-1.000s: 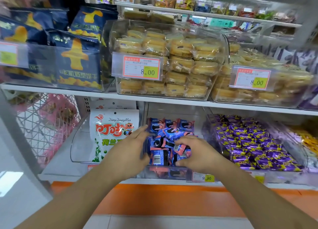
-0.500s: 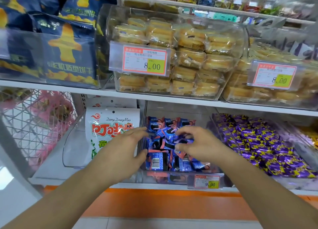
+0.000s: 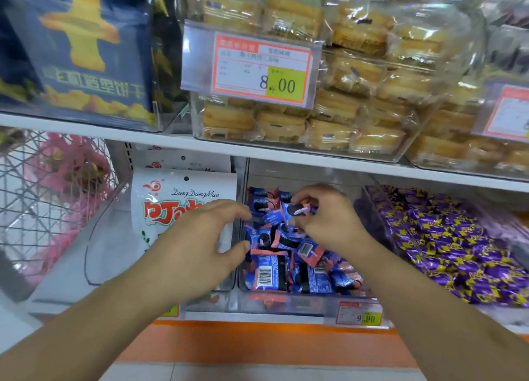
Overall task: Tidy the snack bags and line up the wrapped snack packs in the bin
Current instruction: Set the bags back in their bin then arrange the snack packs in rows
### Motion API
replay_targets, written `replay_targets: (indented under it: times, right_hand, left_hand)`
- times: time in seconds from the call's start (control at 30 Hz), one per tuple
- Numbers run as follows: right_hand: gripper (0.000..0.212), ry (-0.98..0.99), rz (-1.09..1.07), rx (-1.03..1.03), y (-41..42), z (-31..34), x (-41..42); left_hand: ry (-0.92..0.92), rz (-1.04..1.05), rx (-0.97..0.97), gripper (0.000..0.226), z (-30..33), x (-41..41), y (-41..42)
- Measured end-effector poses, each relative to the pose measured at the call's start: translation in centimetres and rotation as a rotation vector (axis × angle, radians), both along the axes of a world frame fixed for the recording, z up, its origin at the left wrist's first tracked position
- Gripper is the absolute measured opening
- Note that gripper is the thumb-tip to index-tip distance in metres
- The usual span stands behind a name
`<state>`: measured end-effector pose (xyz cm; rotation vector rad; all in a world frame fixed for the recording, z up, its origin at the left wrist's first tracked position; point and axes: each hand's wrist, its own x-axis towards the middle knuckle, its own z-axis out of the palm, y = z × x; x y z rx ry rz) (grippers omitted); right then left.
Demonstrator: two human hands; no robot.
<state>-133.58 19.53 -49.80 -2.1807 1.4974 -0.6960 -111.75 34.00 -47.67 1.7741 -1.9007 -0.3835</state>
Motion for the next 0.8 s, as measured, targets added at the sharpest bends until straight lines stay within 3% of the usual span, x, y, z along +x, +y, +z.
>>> replay_targets:
  times: [0.1, 0.17, 0.23, 0.33, 0.5, 0.63, 0.73, 0.8]
  right_hand:
    - [0.033, -0.266, 0.044, 0.082, 1.7, 1.7, 0.4]
    - [0.036, -0.411, 0.13, 0.149, 3.4, 3.0, 1.2]
    - [0.041, -0.457, 0.208, 0.169, 5.0, 3.9, 2.1]
    - [0.046, -0.466, 0.318, 0.205, 6.3, 4.4, 2.5]
    - [0.044, -0.545, 0.334, 0.317, 4.0, 4.1, 1.5]
    - [0.04, -0.126, 0.126, 0.121, 0.1, 1.6, 1.4]
    - [0.056, 0.185, 0.143, 0.14, -1.9, -0.8, 2.2]
    - [0.06, 0.287, 0.182, 0.125, -2.9, -2.2, 2.8]
  left_hand:
    - [0.133, 0.07, 0.009, 0.037, 0.7, -0.6, 0.2]
    - [0.338, 0.112, 0.031, 0.036, 1.3, -0.8, 0.1]
    - [0.53, 0.127, 0.062, 0.037, 1.7, -0.8, -0.1]
    - [0.692, 0.173, 0.075, 0.02, 1.8, -0.6, -0.1]
    - [0.774, 0.256, 0.056, 0.01, 1.7, 0.2, 0.0]
    - [0.741, 0.287, 0.026, 0.008, 1.2, 0.7, -0.2]
    - [0.77, 0.317, 0.019, 0.008, 1.1, 0.8, -0.4]
    - [0.762, 0.32, 0.035, 0.007, 1.0, 0.8, -0.5]
